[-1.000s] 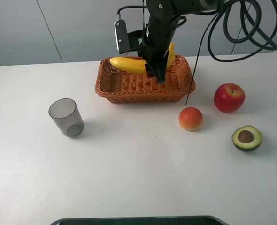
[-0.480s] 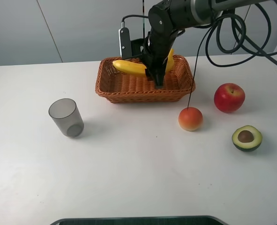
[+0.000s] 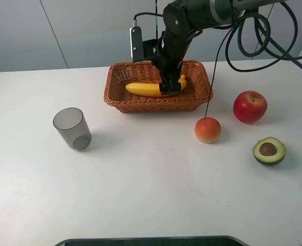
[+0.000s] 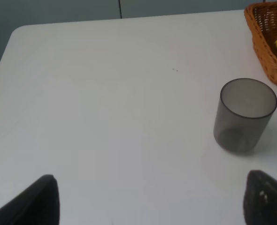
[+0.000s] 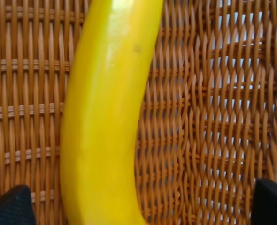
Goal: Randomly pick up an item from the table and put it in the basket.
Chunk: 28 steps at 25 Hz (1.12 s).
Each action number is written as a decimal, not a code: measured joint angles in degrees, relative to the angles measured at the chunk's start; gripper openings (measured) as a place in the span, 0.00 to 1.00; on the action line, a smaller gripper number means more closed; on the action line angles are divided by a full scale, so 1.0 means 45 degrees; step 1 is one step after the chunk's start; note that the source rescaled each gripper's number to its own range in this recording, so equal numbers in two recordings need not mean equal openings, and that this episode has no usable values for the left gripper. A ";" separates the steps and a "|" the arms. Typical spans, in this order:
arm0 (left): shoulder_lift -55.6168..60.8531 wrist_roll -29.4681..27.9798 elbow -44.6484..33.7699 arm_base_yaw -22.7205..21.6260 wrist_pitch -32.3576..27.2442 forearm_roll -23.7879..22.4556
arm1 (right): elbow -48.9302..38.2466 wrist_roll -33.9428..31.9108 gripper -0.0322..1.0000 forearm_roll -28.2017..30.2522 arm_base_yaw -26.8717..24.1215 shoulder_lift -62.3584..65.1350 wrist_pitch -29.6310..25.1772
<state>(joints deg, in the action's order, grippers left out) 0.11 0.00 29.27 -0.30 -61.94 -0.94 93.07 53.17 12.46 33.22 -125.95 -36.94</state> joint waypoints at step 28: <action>0.0000 0.0000 0.0000 0.0000 0.0000 0.0000 | -0.5672 -1.4345 1.00 -0.3328 -0.3713 0.7697 -0.4683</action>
<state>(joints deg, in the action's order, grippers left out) 0.11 0.00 29.27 -0.30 -61.94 -0.94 67.54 -11.39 -2.51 16.51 -91.31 -58.02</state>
